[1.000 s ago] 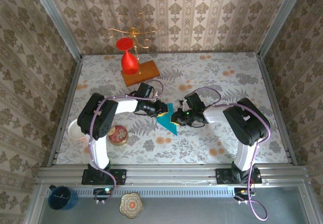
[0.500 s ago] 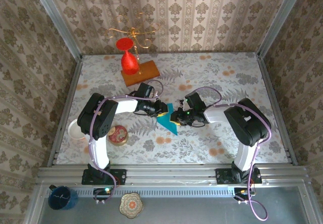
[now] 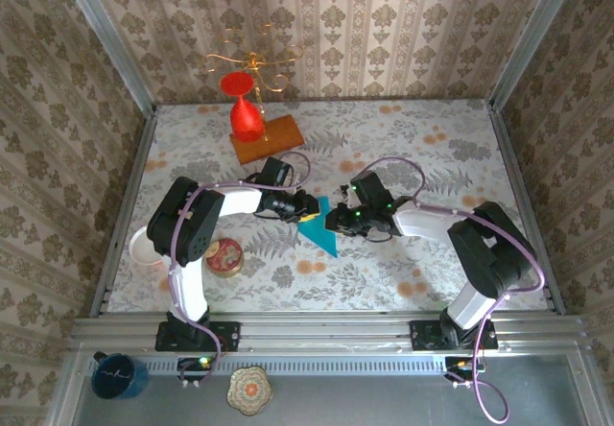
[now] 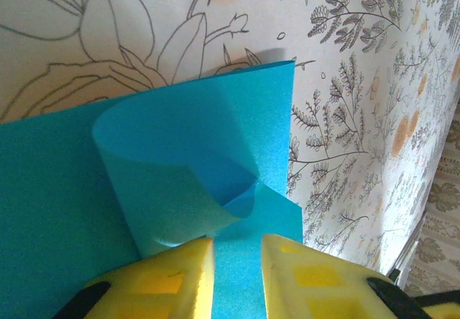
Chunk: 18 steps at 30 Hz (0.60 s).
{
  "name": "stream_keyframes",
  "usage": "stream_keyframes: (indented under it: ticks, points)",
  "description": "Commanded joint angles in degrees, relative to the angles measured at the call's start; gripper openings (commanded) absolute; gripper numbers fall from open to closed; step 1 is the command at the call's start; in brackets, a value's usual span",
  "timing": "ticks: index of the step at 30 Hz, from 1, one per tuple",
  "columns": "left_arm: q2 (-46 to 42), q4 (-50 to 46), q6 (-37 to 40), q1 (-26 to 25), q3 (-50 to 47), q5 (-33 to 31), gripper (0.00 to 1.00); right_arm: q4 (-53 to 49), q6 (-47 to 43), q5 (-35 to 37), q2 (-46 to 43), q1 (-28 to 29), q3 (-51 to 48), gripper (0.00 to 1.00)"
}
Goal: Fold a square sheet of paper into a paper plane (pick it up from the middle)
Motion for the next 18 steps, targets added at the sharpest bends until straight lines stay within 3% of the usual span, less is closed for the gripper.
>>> stream_keyframes:
  ticks: [1,18]
  points:
    - [0.6,-3.1,0.2,-0.2,-1.2,-1.9,0.26,-2.2,-1.1,0.6,3.3,1.0,2.1,0.18]
    - [0.8,-3.6,0.0,-0.2,-0.6,-1.9,0.26,-3.9,-0.9,1.9,6.2,1.1,0.9,0.18]
